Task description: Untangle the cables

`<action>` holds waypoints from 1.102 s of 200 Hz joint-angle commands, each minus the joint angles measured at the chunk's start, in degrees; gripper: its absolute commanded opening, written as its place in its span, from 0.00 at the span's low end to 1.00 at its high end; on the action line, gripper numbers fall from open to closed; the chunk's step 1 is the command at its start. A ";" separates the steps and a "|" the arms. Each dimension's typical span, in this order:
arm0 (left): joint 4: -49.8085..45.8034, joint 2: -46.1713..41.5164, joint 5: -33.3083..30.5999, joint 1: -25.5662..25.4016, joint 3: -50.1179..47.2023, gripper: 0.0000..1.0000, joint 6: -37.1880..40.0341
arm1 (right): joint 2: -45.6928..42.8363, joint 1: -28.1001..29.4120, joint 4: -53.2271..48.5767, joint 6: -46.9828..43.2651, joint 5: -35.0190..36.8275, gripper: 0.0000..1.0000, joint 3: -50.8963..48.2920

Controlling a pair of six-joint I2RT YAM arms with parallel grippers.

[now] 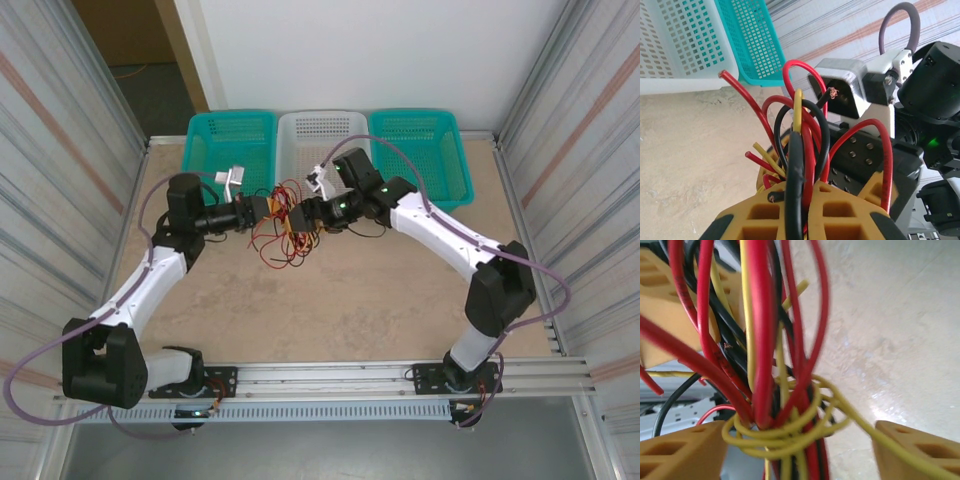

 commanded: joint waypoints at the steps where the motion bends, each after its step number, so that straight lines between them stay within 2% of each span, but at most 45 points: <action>1: 4.99 -2.07 -0.04 -0.11 0.11 0.00 -2.04 | -8.55 -3.80 6.46 2.14 2.48 0.83 -5.25; 27: 5.71 -2.62 0.02 0.00 0.16 0.00 -2.41 | -12.35 -7.15 15.13 7.38 -1.06 0.81 -10.20; 74: 11.51 -3.15 -0.24 0.00 -0.68 0.00 -6.86 | -10.02 -6.75 20.75 12.37 -4.84 0.52 -10.12; 89: 12.07 -3.32 -0.08 -0.01 -0.75 0.00 -7.38 | -9.10 -5.35 21.13 12.51 -4.99 0.50 -9.43; 136: 15.26 -4.28 0.64 0.00 -1.90 0.00 -9.26 | -8.79 -4.35 21.15 12.78 -3.57 0.50 -9.16; 145: 16.10 -4.58 0.49 0.00 -2.44 0.00 -9.77 | -9.10 -4.75 21.13 13.19 -3.24 0.56 -9.45; 158: 16.70 -5.04 0.21 0.00 -2.77 0.00 -10.32 | -9.14 -5.15 21.20 13.94 -3.04 0.71 -9.89; 165: 17.59 -5.16 0.11 -0.02 -3.12 0.00 -10.92 | -9.11 -5.08 21.64 14.29 -3.27 0.74 -10.08; 191: 21.17 -5.42 -0.91 -0.16 -4.38 0.00 -13.58 | -7.62 -2.01 25.43 14.72 -6.40 0.76 -9.52; 220: 24.54 -5.42 -1.90 -0.09 -5.35 0.00 -16.46 | -4.59 1.41 22.07 11.62 -5.74 0.78 -5.57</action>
